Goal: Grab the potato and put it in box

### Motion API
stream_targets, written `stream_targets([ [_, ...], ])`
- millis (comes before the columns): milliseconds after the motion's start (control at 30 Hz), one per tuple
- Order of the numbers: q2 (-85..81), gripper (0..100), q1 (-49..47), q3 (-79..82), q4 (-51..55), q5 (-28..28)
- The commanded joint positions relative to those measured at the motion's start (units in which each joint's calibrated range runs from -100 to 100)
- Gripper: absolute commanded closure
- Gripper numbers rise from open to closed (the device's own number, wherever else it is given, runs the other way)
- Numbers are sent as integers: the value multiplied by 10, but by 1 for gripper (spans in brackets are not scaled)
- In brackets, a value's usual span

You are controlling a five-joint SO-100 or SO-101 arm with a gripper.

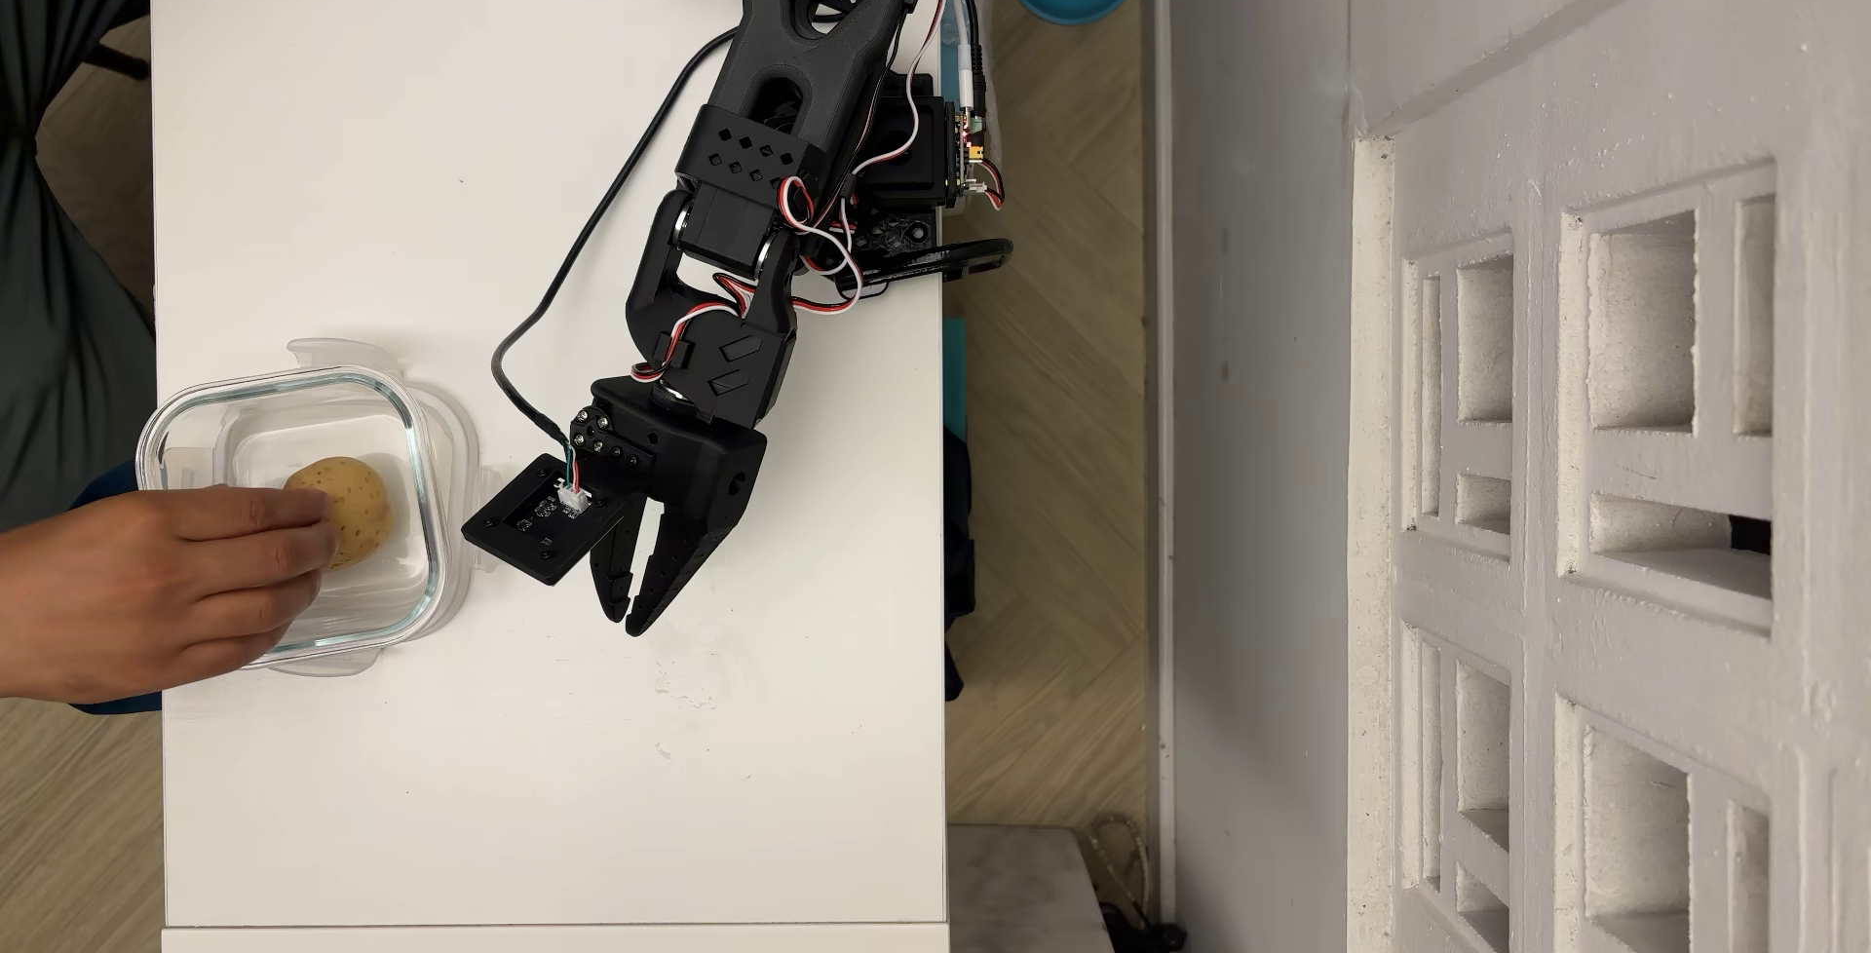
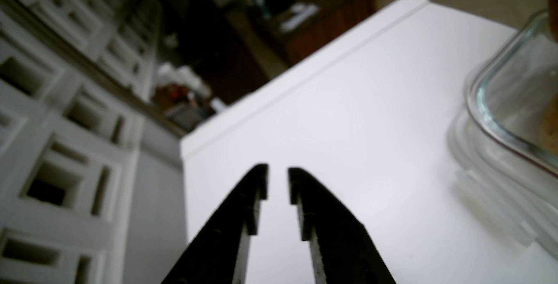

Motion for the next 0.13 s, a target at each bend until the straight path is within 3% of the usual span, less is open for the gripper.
stream_targets([
  [0, 2, 96, -9, -1, 3, 2],
  [100, 2, 96, -9, -1, 3, 2],
])
